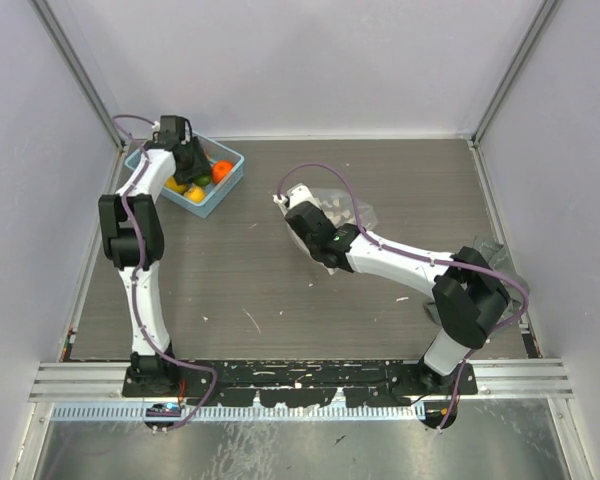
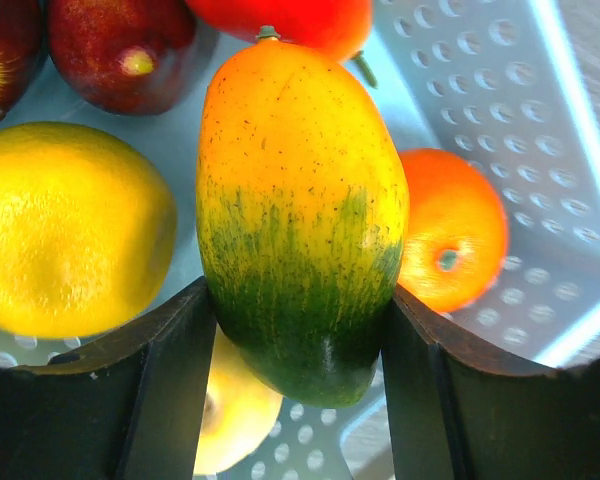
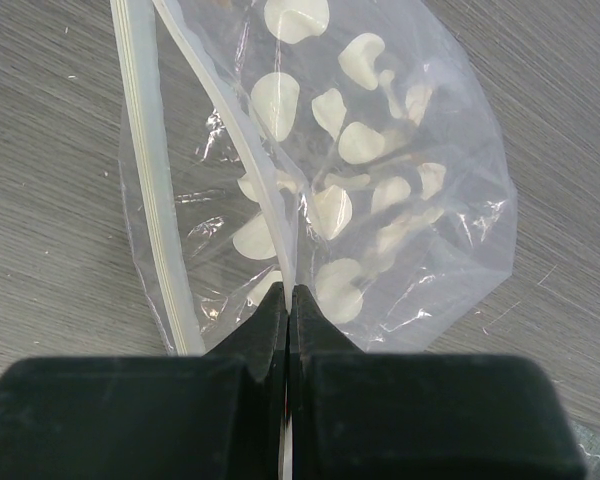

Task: Place the food in the zip-top bag and seal the zipper
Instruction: Pick up the fake fruit from the bin, then place the fake fruit in the zipper food storage bag.

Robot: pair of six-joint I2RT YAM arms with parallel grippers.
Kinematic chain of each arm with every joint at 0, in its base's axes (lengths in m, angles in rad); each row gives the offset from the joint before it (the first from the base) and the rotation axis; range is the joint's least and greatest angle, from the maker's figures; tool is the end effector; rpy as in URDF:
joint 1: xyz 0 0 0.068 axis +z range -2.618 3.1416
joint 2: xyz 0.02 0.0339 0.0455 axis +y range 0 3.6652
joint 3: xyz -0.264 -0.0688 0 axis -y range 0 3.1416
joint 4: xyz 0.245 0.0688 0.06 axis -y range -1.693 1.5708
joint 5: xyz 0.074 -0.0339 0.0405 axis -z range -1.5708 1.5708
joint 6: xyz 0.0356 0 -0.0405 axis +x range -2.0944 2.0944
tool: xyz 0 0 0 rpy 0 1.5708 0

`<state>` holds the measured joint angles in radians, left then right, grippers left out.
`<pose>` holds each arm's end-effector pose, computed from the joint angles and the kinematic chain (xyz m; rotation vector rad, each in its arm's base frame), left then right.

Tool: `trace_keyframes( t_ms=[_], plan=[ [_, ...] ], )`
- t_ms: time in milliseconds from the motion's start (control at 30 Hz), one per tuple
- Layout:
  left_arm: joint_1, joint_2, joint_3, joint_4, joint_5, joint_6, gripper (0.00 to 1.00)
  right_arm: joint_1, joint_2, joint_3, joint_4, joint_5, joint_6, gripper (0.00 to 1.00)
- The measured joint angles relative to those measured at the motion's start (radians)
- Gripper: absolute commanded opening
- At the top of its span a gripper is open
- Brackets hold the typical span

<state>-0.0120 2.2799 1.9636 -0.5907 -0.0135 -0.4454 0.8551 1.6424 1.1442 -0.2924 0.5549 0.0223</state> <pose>0.5109 -0.0057 0.2084 -0.5402 2.4269 -0.1779 0.2478 0.2564 0.2384 -0.6574 2.1264 -0.1839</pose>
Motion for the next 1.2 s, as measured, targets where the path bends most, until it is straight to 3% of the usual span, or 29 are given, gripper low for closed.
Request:
trace_keyframes(
  t_ms=[367, 667, 1200],
  plan=[
    [0.000, -0.188, -0.135, 0.082, 0.095, -0.035, 0.05, 0.000, -0.054, -0.009, 0.001, 0.006, -0.012, 0.00],
    [-0.019, -0.376, -0.388, 0.138, 0.231, -0.128, 0.04, 0.000, -0.066, -0.009, 0.011, 0.010, -0.017, 0.00],
    [-0.222, -0.771, -0.819, 0.248, 0.389, -0.216, 0.04, 0.000, -0.066, -0.009, 0.041, 0.011, -0.014, 0.00]
  ],
)
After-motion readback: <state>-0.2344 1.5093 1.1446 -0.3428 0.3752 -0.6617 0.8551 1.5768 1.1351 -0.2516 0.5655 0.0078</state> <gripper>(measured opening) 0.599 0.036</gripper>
